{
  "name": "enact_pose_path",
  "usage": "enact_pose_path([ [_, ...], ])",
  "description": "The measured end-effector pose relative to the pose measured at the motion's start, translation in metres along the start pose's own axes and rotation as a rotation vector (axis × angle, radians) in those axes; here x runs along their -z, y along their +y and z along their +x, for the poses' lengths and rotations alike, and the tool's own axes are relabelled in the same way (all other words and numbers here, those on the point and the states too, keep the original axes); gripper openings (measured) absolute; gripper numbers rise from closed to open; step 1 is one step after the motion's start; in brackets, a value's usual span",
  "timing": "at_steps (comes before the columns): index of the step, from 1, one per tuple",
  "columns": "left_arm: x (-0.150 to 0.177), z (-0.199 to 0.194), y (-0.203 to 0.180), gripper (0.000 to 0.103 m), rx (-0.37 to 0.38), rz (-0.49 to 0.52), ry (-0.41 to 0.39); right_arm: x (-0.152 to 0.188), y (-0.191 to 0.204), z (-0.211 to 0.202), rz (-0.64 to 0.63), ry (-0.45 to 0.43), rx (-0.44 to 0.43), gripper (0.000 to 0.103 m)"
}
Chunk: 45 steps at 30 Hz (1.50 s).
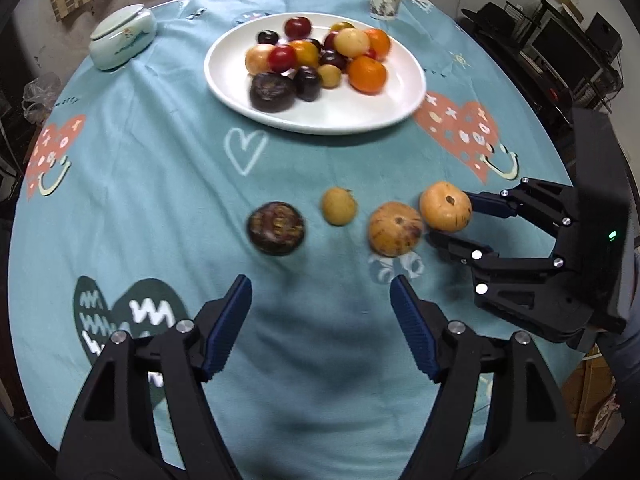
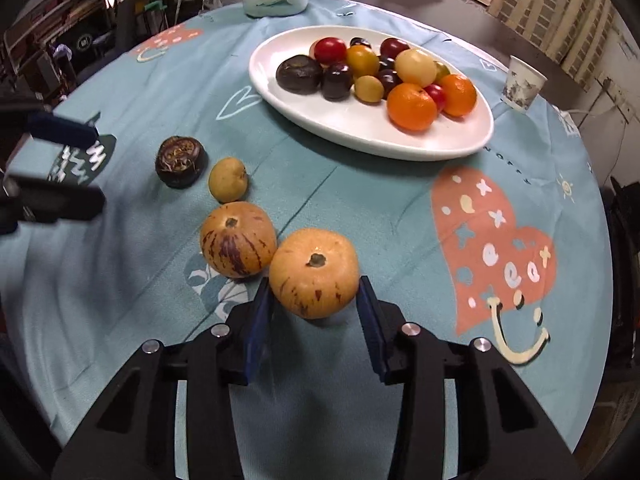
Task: Organize fruits
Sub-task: 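Grasp a striped melon-like fruit with the left tool while the right tool grasps the tan round fruit, then carry the striped fruit and tan fruit onto the white plate and open both tools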
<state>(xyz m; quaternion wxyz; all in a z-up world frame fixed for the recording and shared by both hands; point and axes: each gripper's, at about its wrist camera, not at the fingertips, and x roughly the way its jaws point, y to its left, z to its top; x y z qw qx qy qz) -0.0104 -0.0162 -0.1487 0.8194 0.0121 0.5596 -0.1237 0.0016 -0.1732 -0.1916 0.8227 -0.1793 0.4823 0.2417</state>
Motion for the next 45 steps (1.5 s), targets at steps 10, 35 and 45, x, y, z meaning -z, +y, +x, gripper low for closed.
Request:
enact_pose_path([
  [10, -0.025, 0.052, -0.045, 0.059, 0.032, -0.089, 0.065, 0.035, -0.024, -0.03, 0.129, -0.028, -0.029, 0.043],
  [35, 0.02, -0.001, 0.002, 0.04, -0.043, -0.134, -0.012, 0.026, -0.021, -0.017, 0.218, -0.04, -0.041, 0.065],
  [45, 0.025, -0.02, 0.01, 0.04, -0.066, -0.099, -0.067, 0.028, -0.016, -0.022, 0.232, -0.008, 0.009, 0.043],
])
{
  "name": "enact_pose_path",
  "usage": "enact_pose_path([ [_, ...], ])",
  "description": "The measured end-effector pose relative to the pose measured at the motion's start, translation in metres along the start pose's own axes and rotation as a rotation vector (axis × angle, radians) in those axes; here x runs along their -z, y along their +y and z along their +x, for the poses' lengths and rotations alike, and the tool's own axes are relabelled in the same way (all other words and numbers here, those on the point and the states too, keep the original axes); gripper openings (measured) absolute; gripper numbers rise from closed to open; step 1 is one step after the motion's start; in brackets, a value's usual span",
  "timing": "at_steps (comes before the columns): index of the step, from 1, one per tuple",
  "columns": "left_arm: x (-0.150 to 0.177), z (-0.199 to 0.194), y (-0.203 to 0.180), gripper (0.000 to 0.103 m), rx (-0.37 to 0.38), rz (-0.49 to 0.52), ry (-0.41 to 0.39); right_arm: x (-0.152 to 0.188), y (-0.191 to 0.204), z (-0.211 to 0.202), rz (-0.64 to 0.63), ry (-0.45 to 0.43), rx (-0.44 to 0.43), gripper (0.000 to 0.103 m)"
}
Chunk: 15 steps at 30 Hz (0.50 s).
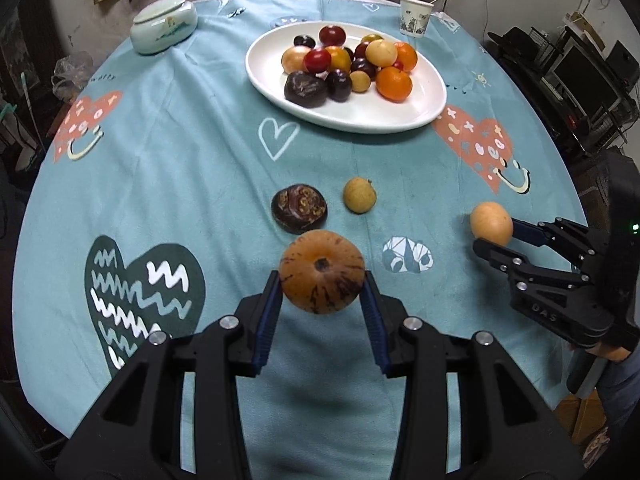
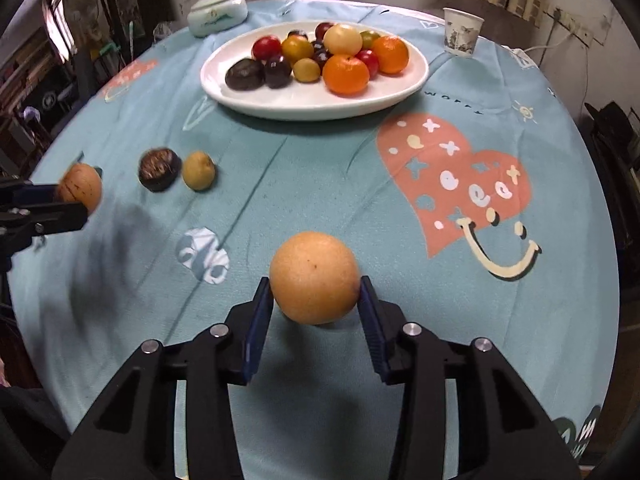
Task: Organize fruits
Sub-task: 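Carry the striped fruit and tan fruit onto the white plate and open both tools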
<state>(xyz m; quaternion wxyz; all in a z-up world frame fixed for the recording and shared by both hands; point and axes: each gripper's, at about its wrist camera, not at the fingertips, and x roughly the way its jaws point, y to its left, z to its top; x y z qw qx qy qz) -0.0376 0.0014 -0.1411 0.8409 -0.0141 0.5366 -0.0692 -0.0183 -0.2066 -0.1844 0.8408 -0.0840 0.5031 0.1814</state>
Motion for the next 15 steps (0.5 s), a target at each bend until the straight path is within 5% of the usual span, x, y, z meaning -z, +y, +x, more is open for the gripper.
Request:
enact_pose_path([
  [15, -0.026, -0.033, -0.018, 0.04, -0.009, 0.175, -0.11, 0.001, 0.049, -0.068, 0.077, -0.152, -0.167, 0.043],
])
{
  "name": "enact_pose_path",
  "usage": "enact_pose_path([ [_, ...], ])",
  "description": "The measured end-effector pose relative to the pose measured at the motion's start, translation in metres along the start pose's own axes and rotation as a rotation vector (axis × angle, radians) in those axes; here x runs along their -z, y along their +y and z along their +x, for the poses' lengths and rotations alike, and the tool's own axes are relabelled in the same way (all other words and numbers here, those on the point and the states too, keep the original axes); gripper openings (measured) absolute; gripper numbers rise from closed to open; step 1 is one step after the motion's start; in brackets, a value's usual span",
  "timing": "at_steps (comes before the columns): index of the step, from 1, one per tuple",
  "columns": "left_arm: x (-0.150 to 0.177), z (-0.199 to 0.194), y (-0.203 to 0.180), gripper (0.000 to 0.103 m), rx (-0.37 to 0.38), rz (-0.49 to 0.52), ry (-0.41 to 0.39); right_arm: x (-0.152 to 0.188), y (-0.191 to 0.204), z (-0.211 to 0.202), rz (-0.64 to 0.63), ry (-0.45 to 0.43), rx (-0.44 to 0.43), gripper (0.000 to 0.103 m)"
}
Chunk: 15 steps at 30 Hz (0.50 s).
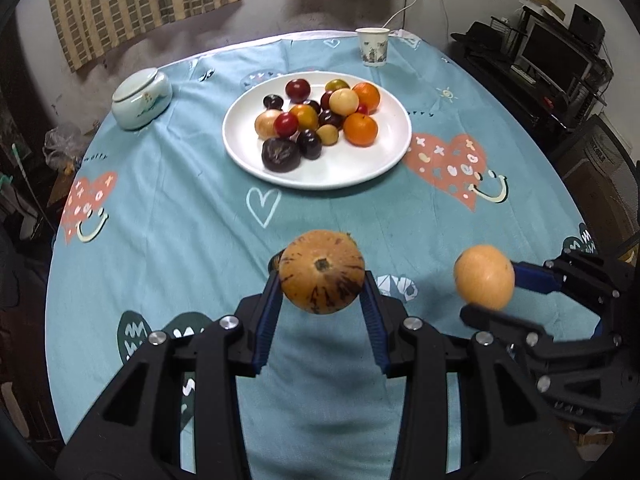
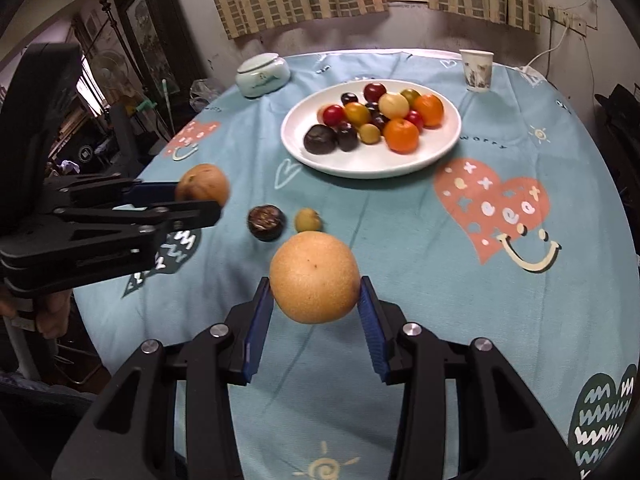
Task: Organize fruits
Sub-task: 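Carry the striped fruit and tan fruit onto the white plate and open both tools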
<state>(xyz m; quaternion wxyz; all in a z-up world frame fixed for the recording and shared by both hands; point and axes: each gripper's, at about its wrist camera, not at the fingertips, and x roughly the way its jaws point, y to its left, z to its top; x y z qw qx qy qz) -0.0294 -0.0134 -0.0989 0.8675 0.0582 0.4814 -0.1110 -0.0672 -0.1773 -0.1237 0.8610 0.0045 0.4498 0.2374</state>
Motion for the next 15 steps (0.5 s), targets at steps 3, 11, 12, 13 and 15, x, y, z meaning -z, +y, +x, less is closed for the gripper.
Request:
enact_pose_path([
  [3, -0.005, -0.001, -0.001, 0.04, 0.01, 0.02, -0.012, -0.004, 0.009, -0.003, -0.005, -0.01, -0.001, 0.043],
  [11, -0.021, 0.002, 0.003, 0.04, 0.021, 0.035, -0.028, -0.015, 0.009, 0.001, 0.025, -0.013, -0.001, 0.043],
  [12, -0.022, 0.002, 0.004, 0.04, 0.022, 0.035, -0.029, -0.016, 0.009, 0.003, 0.027, -0.009, -0.004, 0.043],
  [13, -0.024, 0.003, 0.005, 0.04, 0.02, 0.034, -0.031, -0.017, 0.008, 0.004, 0.028, -0.006, -0.008, 0.043],
  [15, -0.028, 0.006, 0.006, 0.04, 0.023, 0.034, -0.03, -0.02, 0.007, 0.007, 0.033, -0.003, -0.011, 0.043],
])
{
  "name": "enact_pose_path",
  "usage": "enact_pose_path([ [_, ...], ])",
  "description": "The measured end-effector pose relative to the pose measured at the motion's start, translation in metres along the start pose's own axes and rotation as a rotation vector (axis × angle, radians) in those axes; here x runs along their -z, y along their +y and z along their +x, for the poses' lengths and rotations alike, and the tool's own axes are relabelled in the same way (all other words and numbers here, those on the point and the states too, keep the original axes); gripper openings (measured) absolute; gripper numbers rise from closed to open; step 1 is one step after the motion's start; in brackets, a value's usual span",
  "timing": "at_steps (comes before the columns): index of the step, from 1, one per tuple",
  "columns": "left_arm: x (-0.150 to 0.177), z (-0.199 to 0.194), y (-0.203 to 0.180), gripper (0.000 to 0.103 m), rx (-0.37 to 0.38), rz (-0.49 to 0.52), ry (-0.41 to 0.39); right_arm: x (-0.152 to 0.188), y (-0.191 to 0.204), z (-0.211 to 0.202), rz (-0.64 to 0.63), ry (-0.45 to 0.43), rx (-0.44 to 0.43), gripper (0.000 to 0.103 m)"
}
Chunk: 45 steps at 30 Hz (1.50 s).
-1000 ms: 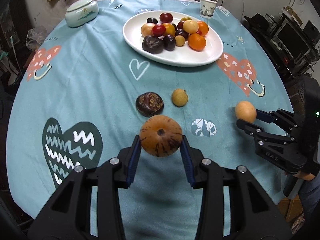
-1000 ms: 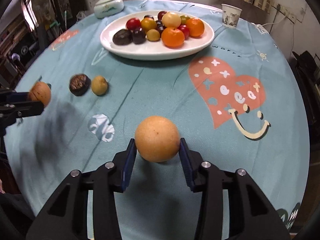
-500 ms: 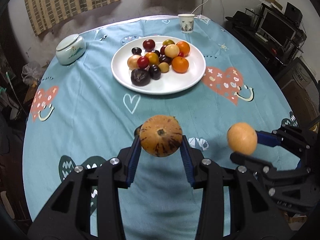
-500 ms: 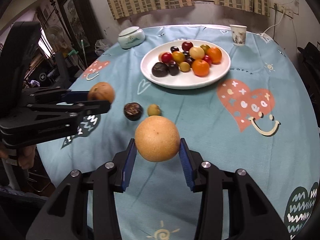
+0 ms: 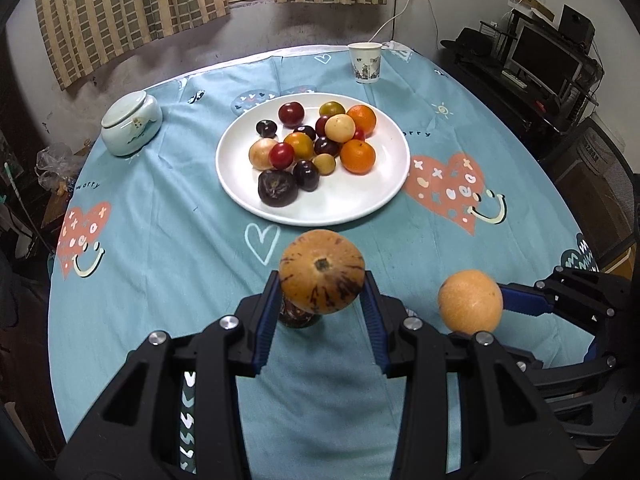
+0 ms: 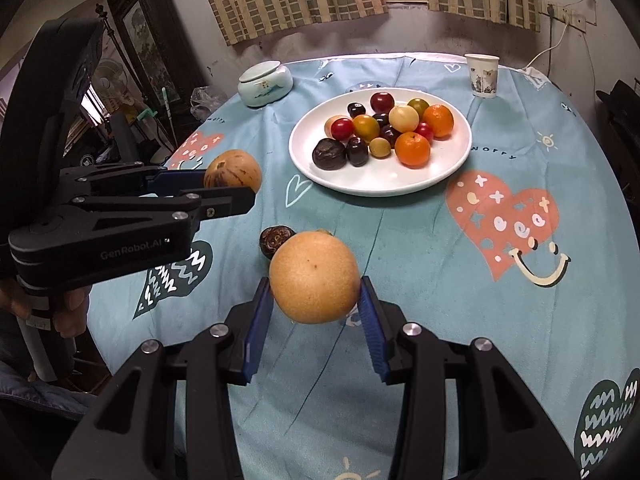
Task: Organize fruits
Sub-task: 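Carry the striped fruit and tan fruit onto the white plate and open both tools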
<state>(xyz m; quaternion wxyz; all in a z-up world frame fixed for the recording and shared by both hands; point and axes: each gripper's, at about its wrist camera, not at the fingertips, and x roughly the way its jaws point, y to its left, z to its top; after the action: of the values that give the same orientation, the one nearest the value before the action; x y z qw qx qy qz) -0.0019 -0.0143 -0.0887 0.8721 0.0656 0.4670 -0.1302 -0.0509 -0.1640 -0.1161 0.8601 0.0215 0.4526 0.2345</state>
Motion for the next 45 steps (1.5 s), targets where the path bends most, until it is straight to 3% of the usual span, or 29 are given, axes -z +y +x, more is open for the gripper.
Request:
enact_pose_path([
  [22, -0.023, 0.035, 0.004, 0.04, -0.005, -0.006, 0.048, -0.025, -0.02, 0.027, 0.027, 0.028, -0.05, 0.043],
  [35, -0.052, 0.051, 0.009, 0.04, -0.008, -0.003, 0.036, -0.069, -0.035, 0.037, 0.002, -0.009, -0.056, 0.043],
  [45, -0.095, 0.063, 0.048, 0.04, 0.03, -0.055, -0.032, -0.117, -0.061, 0.043, -0.031, -0.078, 0.015, 0.043],
])
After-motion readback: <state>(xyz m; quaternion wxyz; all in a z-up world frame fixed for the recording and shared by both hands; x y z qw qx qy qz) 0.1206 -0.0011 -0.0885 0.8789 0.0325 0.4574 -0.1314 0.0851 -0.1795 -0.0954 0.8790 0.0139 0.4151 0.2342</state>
